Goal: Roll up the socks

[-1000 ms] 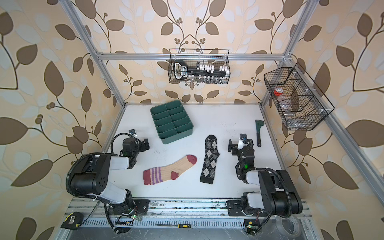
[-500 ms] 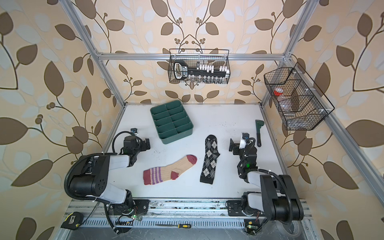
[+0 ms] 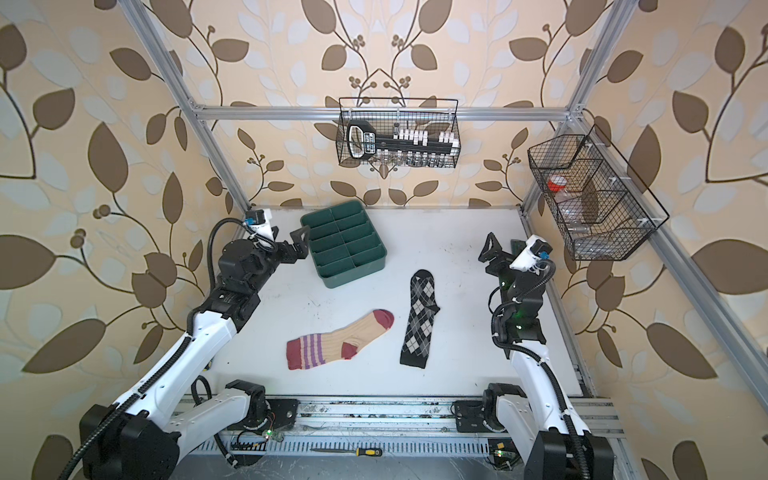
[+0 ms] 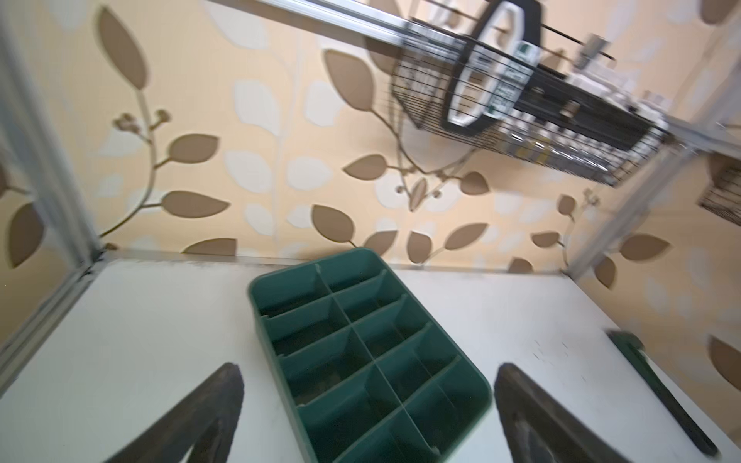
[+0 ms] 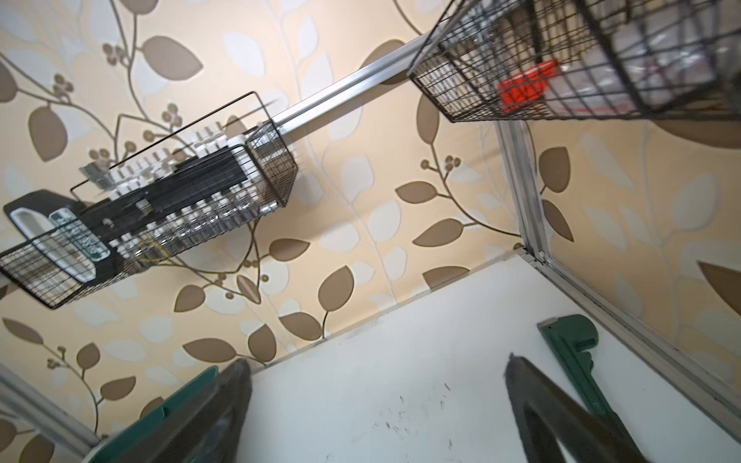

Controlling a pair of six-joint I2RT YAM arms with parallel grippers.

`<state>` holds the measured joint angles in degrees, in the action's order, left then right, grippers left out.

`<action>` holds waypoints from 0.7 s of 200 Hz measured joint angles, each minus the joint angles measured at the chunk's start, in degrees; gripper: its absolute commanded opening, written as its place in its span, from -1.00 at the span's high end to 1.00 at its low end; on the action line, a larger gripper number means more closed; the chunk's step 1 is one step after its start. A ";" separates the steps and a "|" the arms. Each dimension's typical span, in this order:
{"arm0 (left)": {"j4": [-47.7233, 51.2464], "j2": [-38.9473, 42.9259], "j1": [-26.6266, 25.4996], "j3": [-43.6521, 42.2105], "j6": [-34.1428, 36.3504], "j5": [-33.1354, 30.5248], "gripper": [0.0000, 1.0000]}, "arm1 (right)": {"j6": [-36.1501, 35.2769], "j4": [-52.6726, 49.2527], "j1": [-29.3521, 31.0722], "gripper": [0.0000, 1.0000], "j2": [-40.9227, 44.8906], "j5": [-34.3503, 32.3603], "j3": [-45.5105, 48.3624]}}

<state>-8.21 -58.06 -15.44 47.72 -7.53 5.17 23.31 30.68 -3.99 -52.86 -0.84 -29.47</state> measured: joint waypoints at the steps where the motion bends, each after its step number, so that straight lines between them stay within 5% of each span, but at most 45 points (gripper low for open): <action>1: 0.15 0.04 -0.24 0.02 0.17 0.07 -0.98 | -0.13 -0.17 0.17 -0.93 -0.07 0.11 -0.13; 16: 3.82 1.70 -6.60 -0.39 3.67 1.81 -0.98 | -9.51 -3.80 7.10 -0.89 -1.01 0.90 -3.02; 47: 9.18 9.73 -19.21 -8.22 13.97 2.34 -0.98 | -45.79 -12.81 27.56 -0.81 -3.04 -1.99 -4.13; 76: 12.79 15.10 -26.56 -15.21 25.53 0.37 -0.98 | -69.81 -26.60 33.18 -0.83 -5.18 -9.92 -2.14; 102: 14.12 16.74 -30.56 -19.45 34.82 -1.62 -0.98 | -81.35 -37.94 37.62 -0.69 5.46 -14.93 2.75; 140: 14.03 17.09 -32.22 -21.38 41.57 -1.73 -0.98 | -83.30 -50.90 49.83 -0.59 11.80 -18.45 2.75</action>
<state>5.82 -40.97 -47.66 26.35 34.04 3.44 -59.99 -20.23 45.84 -41.06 -19.29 -26.72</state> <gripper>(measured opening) 0.988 0.804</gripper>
